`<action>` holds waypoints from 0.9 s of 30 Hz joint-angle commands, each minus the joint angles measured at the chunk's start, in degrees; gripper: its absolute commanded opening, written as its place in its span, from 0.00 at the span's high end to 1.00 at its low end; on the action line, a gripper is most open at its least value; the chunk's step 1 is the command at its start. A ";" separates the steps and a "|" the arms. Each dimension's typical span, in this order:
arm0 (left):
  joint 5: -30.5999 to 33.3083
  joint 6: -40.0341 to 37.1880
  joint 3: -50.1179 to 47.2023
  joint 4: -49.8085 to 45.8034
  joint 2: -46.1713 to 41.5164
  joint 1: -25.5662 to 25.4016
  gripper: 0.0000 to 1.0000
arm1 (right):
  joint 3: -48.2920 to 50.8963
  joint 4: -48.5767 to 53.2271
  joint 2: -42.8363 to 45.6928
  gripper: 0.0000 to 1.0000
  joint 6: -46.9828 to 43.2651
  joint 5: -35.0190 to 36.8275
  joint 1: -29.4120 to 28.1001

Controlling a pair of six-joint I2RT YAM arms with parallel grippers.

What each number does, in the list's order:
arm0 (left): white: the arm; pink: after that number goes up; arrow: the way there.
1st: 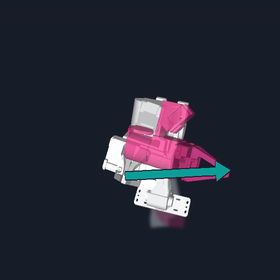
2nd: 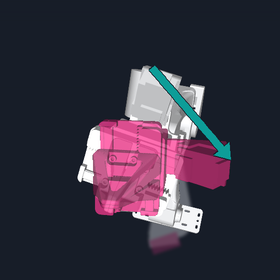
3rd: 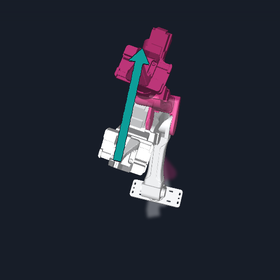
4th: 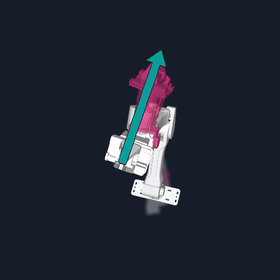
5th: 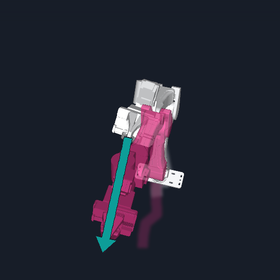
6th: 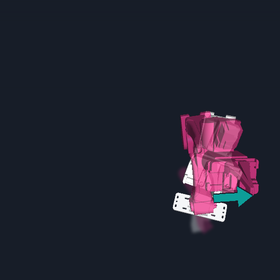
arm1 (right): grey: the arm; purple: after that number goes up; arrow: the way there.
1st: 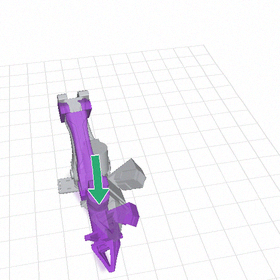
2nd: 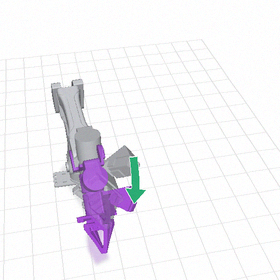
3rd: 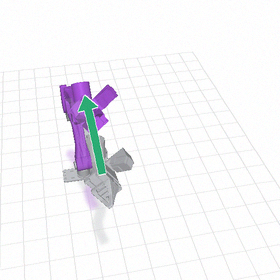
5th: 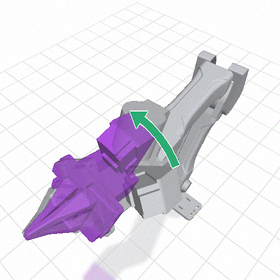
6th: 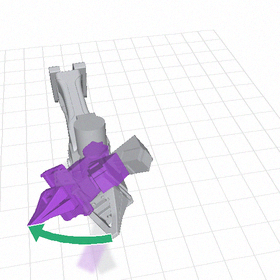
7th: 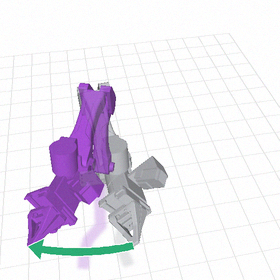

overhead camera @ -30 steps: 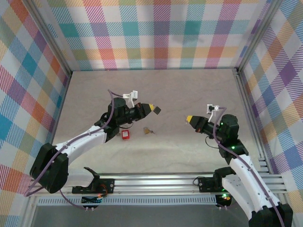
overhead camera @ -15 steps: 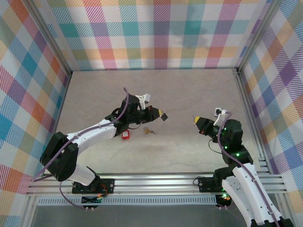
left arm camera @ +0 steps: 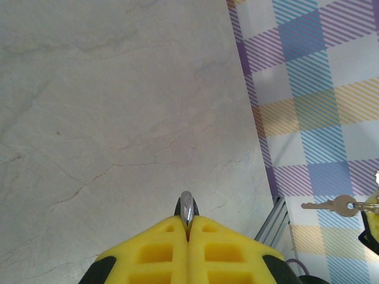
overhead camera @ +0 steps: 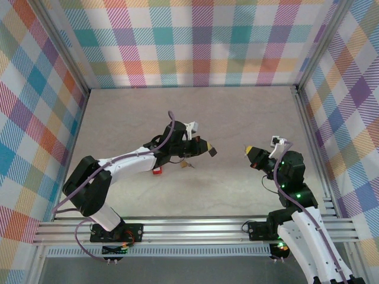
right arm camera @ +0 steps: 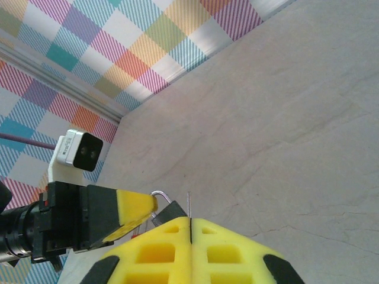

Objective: Lock with the key

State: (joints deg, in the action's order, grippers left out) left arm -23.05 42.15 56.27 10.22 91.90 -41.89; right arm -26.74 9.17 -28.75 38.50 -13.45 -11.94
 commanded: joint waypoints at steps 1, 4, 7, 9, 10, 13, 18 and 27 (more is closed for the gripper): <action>-0.07 -0.76 2.08 0.83 1.44 -0.81 1.00 | 0.37 -0.28 0.55 1.00 -0.44 0.36 0.34; 0.11 -0.59 2.52 1.03 2.95 -1.25 1.00 | 0.46 -0.42 0.45 1.00 -0.55 0.19 0.34; 0.28 -0.45 2.86 1.47 4.62 -1.45 1.00 | 0.64 -0.56 0.40 1.00 -0.45 0.09 0.34; 0.45 -0.35 3.21 1.56 5.73 -1.62 1.00 | 0.75 -0.56 0.34 1.00 -0.49 0.01 0.34; 0.61 -0.32 3.39 1.56 6.30 -1.78 1.00 | 0.74 -0.64 0.30 1.00 -0.56 -0.08 0.34; 0.98 -0.56 4.26 1.18 8.16 -1.94 1.00 | 0.81 -0.64 0.31 1.00 -0.57 -0.16 0.36; 1.51 -0.92 5.58 0.59 10.80 -2.31 1.00 | 1.05 -0.95 0.20 1.00 -0.50 -0.67 0.39; 2.79 -2.47 7.45 -1.12 14.45 -2.63 1.00 | 1.13 -1.30 -0.08 1.00 -0.41 -1.29 0.41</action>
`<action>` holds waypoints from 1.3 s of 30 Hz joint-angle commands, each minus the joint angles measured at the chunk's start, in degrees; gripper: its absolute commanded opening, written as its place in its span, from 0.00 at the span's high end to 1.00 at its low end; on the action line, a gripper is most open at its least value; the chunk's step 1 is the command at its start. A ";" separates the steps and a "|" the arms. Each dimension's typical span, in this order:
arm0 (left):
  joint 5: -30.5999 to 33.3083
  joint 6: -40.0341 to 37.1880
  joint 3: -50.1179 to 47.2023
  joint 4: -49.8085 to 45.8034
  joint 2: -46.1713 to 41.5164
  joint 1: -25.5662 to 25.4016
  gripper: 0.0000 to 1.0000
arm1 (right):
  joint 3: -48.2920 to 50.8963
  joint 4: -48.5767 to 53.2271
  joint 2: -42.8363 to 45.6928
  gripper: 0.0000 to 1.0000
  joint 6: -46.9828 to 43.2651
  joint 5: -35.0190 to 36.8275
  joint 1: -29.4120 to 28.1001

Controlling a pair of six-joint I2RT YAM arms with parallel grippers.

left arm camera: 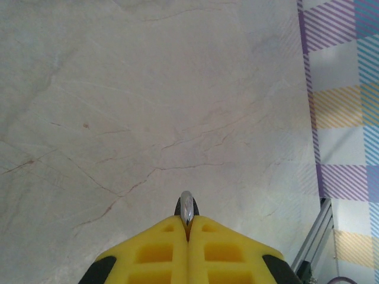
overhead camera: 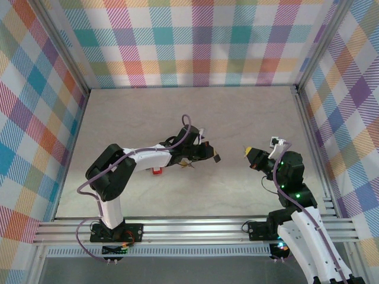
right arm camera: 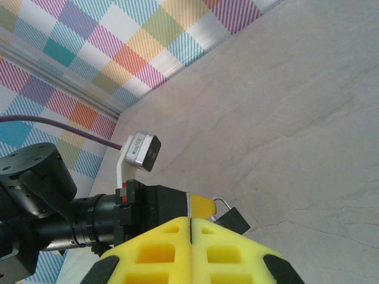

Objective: Lock with the key

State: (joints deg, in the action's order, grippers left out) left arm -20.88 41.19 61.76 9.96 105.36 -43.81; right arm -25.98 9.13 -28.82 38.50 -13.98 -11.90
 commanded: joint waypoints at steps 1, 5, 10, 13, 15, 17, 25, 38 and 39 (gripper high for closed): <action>0.80 -1.68 2.13 -1.07 1.37 -0.74 1.00 | 0.33 -1.24 -0.09 1.00 -0.36 -0.86 0.38; 1.24 -2.07 2.49 -1.49 2.36 -0.67 1.00 | 0.40 -1.32 -0.15 1.00 -0.39 -1.05 0.39; 1.80 -2.76 3.26 -2.48 3.48 -0.86 1.00 | 0.48 -1.46 -0.27 1.00 -0.35 -1.29 0.39; 1.86 -2.86 3.61 -2.66 4.09 -0.95 1.00 | 0.49 -1.71 -0.36 1.00 -0.28 -1.58 0.41; 1.90 -2.96 3.87 -2.87 4.56 -1.00 1.00 | 0.58 -1.75 -0.44 1.00 -0.23 -1.75 0.39; 1.90 -3.03 4.14 -2.99 5.01 -0.98 1.00 | 0.66 -2.00 -0.60 1.00 -0.18 -2.00 0.37; 2.16 -3.44 4.42 -3.29 6.33 -1.09 1.00 | 0.66 -2.27 -0.80 1.00 -0.23 -2.63 0.39; 3.79 -5.49 5.73 -6.11 7.70 -1.03 1.00 | 0.84 -2.72 -1.46 1.00 -0.14 -3.60 0.39; 3.92 -5.67 5.86 -6.38 7.87 -1.10 1.00 | 0.92 -2.75 -1.50 1.00 -0.14 -3.60 0.39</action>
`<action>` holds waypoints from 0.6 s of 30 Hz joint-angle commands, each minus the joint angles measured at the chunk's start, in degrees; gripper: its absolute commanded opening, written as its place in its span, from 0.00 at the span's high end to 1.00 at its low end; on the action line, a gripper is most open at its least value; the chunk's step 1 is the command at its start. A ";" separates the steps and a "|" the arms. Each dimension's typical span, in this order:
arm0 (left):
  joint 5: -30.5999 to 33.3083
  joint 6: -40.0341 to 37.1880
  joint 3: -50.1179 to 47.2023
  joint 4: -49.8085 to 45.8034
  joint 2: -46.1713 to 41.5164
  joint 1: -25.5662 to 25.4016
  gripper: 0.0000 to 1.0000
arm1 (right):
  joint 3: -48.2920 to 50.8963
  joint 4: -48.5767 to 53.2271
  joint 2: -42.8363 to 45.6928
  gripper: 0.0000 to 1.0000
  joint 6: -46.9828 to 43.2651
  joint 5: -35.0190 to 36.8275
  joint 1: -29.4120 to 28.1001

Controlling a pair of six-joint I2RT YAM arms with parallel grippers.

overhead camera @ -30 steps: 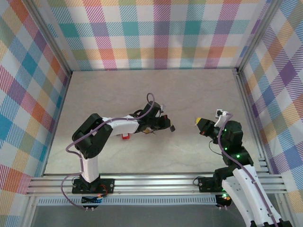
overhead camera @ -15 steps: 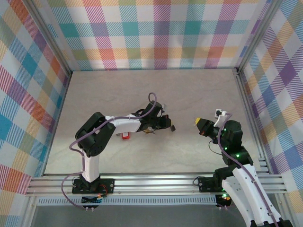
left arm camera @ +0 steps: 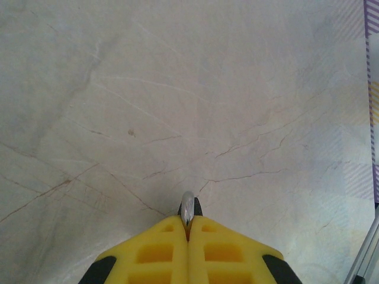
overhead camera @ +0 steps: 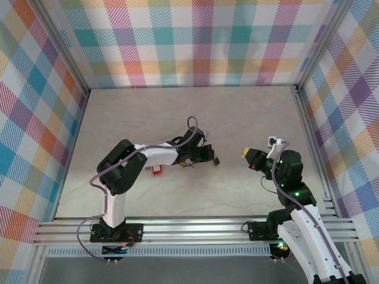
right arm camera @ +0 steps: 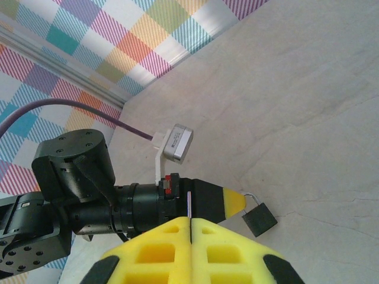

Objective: Lock with the key

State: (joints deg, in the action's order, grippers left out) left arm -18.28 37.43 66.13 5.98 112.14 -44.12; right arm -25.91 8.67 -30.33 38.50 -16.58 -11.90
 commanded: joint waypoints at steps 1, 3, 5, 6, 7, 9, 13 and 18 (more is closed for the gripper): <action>1.41 -2.05 1.71 -2.63 1.27 -0.73 1.00 | 0.82 -2.29 -0.08 1.00 -0.16 -1.00 0.39; 1.49 -2.42 2.05 -3.10 1.56 -0.73 1.00 | 0.77 -2.34 -0.07 1.00 -0.11 -1.09 0.39; 1.64 -2.79 2.54 -3.75 1.92 -0.75 0.98 | 0.77 -2.47 -0.25 1.00 -0.09 -1.16 0.39; 1.65 -3.04 2.73 -4.10 2.00 -0.72 0.97 | 0.77 -2.56 -0.33 1.00 -0.11 -1.25 0.38; 1.82 -3.30 2.94 -4.50 2.04 -0.75 0.96 | 0.77 -2.51 -0.41 1.00 -0.13 -1.31 0.41; 2.26 -3.88 3.29 -5.32 2.06 -0.77 0.96 | 0.87 -2.63 -0.42 1.00 -0.09 -1.43 0.39; 2.81 -4.90 4.17 -6.69 2.15 -0.71 0.93 | 0.86 -2.82 -0.72 1.00 0.00 -1.53 0.38; 3.47 -5.93 5.21 -8.10 2.60 -0.64 0.90 | 0.91 -3.02 -1.06 1.00 -0.02 -1.79 0.39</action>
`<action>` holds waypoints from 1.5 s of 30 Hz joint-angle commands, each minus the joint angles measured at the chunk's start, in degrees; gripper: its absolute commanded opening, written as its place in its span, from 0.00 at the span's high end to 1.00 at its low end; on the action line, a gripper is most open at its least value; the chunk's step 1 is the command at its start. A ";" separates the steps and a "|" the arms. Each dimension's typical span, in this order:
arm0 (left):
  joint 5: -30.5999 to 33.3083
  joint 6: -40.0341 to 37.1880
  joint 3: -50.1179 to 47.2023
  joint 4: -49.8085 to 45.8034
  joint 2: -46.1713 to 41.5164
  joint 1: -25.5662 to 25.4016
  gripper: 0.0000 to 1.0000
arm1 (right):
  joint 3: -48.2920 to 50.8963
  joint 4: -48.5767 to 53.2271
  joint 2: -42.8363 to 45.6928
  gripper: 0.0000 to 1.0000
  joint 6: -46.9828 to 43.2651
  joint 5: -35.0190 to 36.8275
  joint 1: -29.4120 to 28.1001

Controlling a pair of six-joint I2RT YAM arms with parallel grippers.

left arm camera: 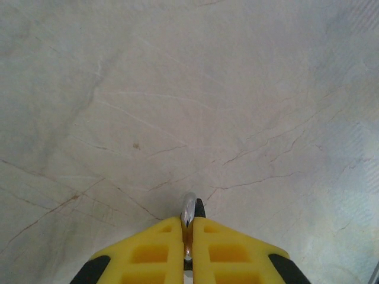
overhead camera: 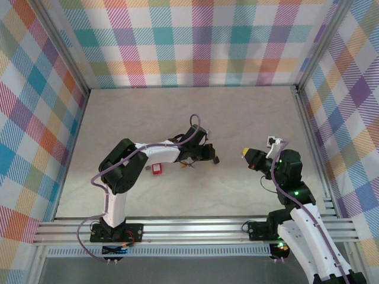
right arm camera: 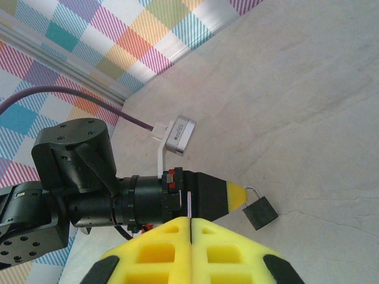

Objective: Lock with the key

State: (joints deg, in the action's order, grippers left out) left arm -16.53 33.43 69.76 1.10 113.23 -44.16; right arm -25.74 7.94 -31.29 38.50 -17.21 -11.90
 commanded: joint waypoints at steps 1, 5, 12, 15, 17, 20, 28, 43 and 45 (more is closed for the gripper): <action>1.77 -2.16 1.72 -3.44 1.64 -0.58 0.90 | 0.69 -2.40 -0.13 1.00 -0.02 -1.24 0.39; 2.03 -2.75 2.38 -4.08 2.24 -0.63 0.88 | 0.69 -2.48 -0.34 1.00 0.00 -1.33 0.42; 2.19 -3.20 3.08 -4.71 3.28 -0.39 0.88 | 0.77 -2.53 -0.40 1.00 0.07 -1.67 0.43; 2.32 -3.49 3.36 -4.96 3.38 -0.10 0.87 | 0.78 -2.57 -0.46 1.00 0.04 -1.73 0.39; 2.38 -3.67 3.66 -5.23 3.40 0.10 0.87 | 0.78 -2.64 -0.45 1.00 0.09 -1.77 0.39; 2.57 -4.07 4.14 -5.91 3.60 0.26 0.85 | 0.78 -2.62 -0.49 1.00 0.15 -1.77 0.38; 3.30 -5.71 6.04 -8.27 4.08 1.00 0.80 | 0.78 -2.49 -0.60 1.00 0.10 -2.03 0.38; 5.20 -8.91 11.78 -13.31 2.36 2.02 0.61 | 1.04 -2.93 -1.17 1.00 0.10 -2.21 0.40; 5.74 -9.26 12.14 -13.83 1.15 1.98 0.56 | 1.08 -2.89 -1.28 1.00 0.06 -2.08 0.39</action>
State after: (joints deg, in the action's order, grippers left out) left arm -12.10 25.67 80.14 -10.26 116.84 -42.61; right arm -25.32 6.50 -32.56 38.52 -18.70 -11.90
